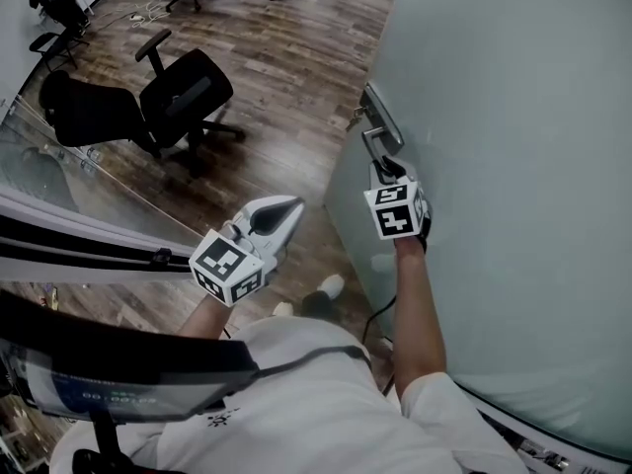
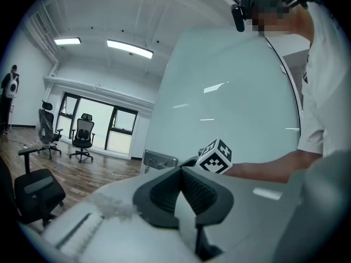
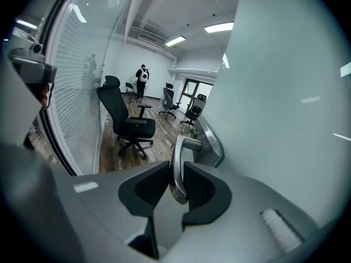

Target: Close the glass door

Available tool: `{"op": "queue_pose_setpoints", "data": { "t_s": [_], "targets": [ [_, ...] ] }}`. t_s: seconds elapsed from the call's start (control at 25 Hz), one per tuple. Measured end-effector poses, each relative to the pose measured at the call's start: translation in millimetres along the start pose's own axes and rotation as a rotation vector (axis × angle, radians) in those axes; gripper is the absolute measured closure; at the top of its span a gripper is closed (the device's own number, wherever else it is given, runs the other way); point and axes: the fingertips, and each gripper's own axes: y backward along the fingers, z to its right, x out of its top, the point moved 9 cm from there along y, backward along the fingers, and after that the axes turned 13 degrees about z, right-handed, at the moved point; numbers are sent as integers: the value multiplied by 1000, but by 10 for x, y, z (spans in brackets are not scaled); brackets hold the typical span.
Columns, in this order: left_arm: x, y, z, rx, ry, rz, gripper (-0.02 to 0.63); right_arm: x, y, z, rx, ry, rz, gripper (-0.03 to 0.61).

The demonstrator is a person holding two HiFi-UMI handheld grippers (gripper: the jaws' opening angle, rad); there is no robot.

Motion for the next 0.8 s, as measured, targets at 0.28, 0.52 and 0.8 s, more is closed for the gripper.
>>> {"op": "queue_pose_setpoints", "data": {
  "t_s": [0.28,0.52,0.8],
  "targets": [
    [40,554,110,-25,0,15,611,136,146,-554,27,40,12,488],
    [22,843,224,-49,2,25,611,178,242,-889,53,47,24,485],
    [69,1101,325,-7,-12,44,610,233,405,-1202,112,66,42,485]
  ]
}}
